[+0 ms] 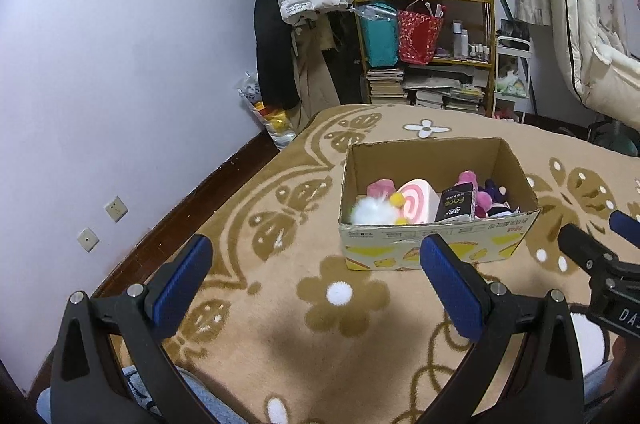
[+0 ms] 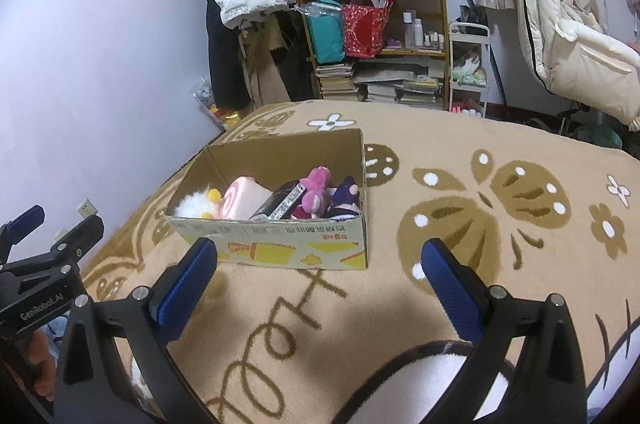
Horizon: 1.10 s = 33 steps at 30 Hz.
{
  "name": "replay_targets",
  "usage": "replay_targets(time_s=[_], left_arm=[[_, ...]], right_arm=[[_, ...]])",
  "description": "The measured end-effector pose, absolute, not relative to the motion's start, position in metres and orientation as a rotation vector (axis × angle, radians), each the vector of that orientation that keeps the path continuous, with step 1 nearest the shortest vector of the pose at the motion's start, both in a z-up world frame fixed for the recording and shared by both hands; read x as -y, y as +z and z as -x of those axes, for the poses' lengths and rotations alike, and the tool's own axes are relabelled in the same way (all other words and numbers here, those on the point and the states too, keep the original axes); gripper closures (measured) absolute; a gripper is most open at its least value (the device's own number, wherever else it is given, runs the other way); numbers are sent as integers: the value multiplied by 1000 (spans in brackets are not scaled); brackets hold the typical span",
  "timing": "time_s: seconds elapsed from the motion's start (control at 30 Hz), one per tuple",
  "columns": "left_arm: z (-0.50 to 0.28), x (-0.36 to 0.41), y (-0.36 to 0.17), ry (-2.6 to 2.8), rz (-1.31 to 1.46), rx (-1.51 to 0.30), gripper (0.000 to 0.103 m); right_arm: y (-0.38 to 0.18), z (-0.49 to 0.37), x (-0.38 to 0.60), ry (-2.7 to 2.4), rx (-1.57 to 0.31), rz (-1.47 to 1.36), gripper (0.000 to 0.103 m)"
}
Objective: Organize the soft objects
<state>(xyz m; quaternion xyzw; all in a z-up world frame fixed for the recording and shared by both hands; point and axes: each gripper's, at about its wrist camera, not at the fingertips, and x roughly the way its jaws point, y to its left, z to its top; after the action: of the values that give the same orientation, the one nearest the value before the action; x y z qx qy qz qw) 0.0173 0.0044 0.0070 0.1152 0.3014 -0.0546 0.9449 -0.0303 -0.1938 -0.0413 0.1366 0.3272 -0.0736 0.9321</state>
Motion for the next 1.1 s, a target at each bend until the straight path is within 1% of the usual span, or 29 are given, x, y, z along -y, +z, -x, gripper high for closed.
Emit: replay_targets(time_s=[1.1], left_arm=[[-23, 2, 5, -111, -237, -619, 1]], right_arm=[[-44, 24, 195, -158, -680, -258, 0]])
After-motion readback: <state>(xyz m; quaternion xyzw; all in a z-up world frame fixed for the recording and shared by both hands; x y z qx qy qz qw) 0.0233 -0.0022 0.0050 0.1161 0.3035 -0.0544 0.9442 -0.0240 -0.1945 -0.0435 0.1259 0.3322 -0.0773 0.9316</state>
